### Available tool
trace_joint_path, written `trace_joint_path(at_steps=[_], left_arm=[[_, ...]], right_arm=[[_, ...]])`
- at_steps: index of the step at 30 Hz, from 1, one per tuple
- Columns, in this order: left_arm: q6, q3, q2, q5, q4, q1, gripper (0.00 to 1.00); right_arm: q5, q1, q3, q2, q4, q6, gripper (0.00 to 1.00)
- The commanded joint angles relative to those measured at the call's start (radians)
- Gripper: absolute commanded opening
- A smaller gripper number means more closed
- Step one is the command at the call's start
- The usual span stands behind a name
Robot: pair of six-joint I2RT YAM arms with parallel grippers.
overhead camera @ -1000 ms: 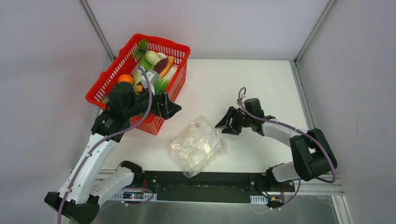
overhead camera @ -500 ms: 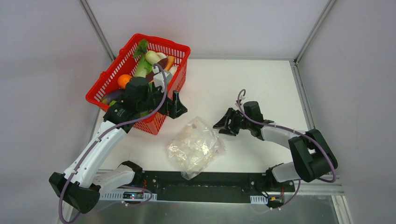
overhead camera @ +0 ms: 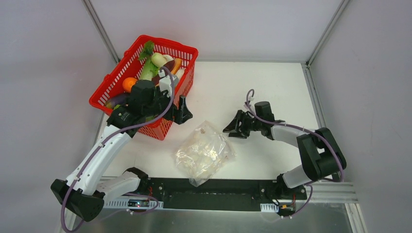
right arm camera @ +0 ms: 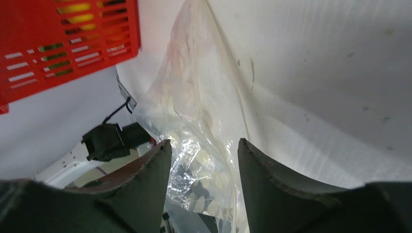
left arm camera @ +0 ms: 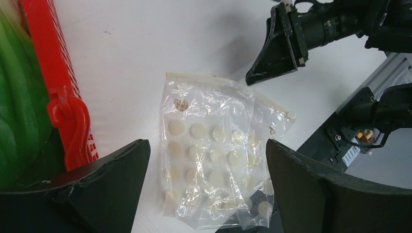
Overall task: Place the food in the zip-top bag and seal the zipper
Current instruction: Pick up the zipper food storage bag at the center of the board.
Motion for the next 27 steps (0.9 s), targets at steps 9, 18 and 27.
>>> trace_joint_path(at_steps=[9,18,27], left_arm=[[-0.003,0.063,0.06,0.002,-0.016,-0.028,0.87],[-0.19,0.128,0.145,-0.115,0.057,-0.11,0.86],[-0.467,0.302,0.253,-0.209,0.132,-0.193,0.87]], right_arm=[[-0.061,0.083,-0.015,-0.022,0.064,-0.047,0.03],[-0.005,0.085,-0.019,-0.301,0.032,-0.158,0.0],[0.363,0.103,0.034,-0.65,-0.169,-0.439,0.0]])
